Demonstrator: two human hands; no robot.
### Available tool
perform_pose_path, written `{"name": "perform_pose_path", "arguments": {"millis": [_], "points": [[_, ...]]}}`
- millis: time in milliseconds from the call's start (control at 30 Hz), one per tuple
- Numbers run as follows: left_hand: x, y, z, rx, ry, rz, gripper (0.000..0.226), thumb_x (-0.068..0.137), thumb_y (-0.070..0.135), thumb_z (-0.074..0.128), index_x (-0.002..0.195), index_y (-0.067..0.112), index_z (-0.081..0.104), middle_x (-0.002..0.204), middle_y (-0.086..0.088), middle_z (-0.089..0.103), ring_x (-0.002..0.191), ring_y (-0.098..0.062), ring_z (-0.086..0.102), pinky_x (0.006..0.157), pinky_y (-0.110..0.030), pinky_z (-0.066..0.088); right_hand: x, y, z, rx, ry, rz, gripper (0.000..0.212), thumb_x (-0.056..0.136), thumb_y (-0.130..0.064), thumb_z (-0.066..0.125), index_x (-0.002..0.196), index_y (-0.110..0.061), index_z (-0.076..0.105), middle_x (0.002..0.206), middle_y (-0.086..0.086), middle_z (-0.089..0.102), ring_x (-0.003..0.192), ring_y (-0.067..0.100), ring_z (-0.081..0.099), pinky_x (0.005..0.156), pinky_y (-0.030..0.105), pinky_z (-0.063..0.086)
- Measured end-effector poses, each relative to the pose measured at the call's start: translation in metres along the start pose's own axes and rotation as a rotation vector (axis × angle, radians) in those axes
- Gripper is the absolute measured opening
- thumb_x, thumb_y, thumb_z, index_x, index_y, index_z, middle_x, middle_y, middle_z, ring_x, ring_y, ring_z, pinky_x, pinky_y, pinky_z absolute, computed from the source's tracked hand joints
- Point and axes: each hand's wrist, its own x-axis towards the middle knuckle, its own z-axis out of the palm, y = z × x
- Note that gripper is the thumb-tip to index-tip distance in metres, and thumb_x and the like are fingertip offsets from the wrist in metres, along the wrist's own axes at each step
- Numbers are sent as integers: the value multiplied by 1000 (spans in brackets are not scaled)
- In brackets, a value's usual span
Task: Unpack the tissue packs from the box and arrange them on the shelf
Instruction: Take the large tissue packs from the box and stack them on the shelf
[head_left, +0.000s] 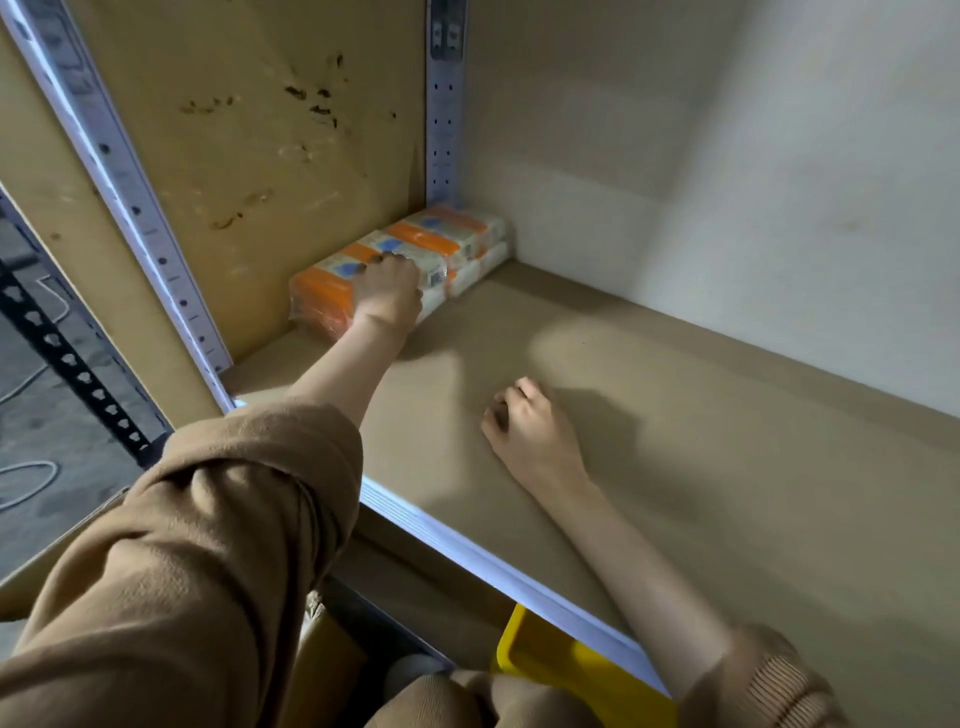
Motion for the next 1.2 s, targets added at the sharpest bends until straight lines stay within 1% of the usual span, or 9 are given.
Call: {"name": "perform_pose_path", "arguments": {"millis": [100, 233, 300, 367, 433, 500, 733, 1033, 1200], "points": [[8, -1, 5, 20, 19, 7, 35, 94, 15, 51, 123, -5, 52, 127, -22, 55, 118, -37, 53, 95, -43, 43, 0, 1, 4, 0, -12, 6, 30, 67, -26, 45, 53, -8, 64, 60, 7, 64, 55, 26, 66, 42, 20, 48], [13, -4, 8, 16, 38, 31, 35, 92, 14, 52, 121, -6, 53, 126, -24, 55, 115, -39, 54, 93, -43, 45, -1, -1, 1, -51, -28, -16, 34, 66, -29, 40, 51, -10, 64, 58, 5, 63, 54, 24, 65, 40, 19, 46], [14, -8, 7, -6, 31, 36, 36, 92, 16, 53, 121, -6, 52, 126, -23, 55, 115, -38, 54, 93, -42, 45, -1, 0, 1, -59, -6, -28, 35, 69, -27, 41, 56, -7, 67, 64, 9, 65, 60, 27, 66, 47, 21, 50], [14, -12, 4, -20, 7, 40, 43, 92, 22, 55, 125, -5, 48, 127, -22, 54, 115, -36, 54, 92, -41, 46, -3, -3, -2, 12, -66, 1, 33, 78, -21, 46, 75, 2, 70, 85, 18, 67, 83, 34, 66, 68, 32, 54], [11, -16, 0, -47, -39, 44, 53, 91, 29, 56, 130, -3, 43, 130, -21, 52, 117, -35, 53, 93, -40, 46, -3, -3, -4, 1, -67, 1, 31, 87, -19, 48, 97, 4, 67, 107, 21, 62, 105, 35, 57, 88, 37, 47], [6, -21, -5, -67, -80, 63, 58, 89, 34, 57, 133, -1, 41, 134, -20, 51, 121, -35, 51, 95, -40, 44, -4, -3, -7, -25, -80, 2, 31, 91, -20, 46, 107, 1, 63, 117, 17, 57, 115, 31, 51, 95, 36, 40], [-55, -36, -28, -65, -26, 88, 44, 92, 27, 53, 129, 5, 49, 127, -20, 56, 114, -38, 56, 89, -42, 48, -16, -18, -14, -49, -73, -17, 30, 91, -20, 49, 109, -1, 63, 117, 15, 58, 115, 31, 52, 92, 35, 42], [-183, -84, -39, -18, -57, 104, 40, 93, 24, 49, 132, 14, 50, 137, -6, 52, 121, -31, 52, 90, -42, 48, -69, -81, -10, 87, -164, -250, 28, 88, -13, 51, 107, 5, 62, 112, 18, 60, 106, 32, 55, 80, 31, 35], [-256, -121, -28, -63, -95, 21, 37, 92, 21, 47, 128, 13, 54, 137, -3, 53, 122, -25, 54, 90, -37, 49, -108, -121, 4, 109, -271, -435, 33, 91, -18, 50, 121, -6, 59, 125, 11, 59, 118, 24, 51, 93, 28, 37]]}}
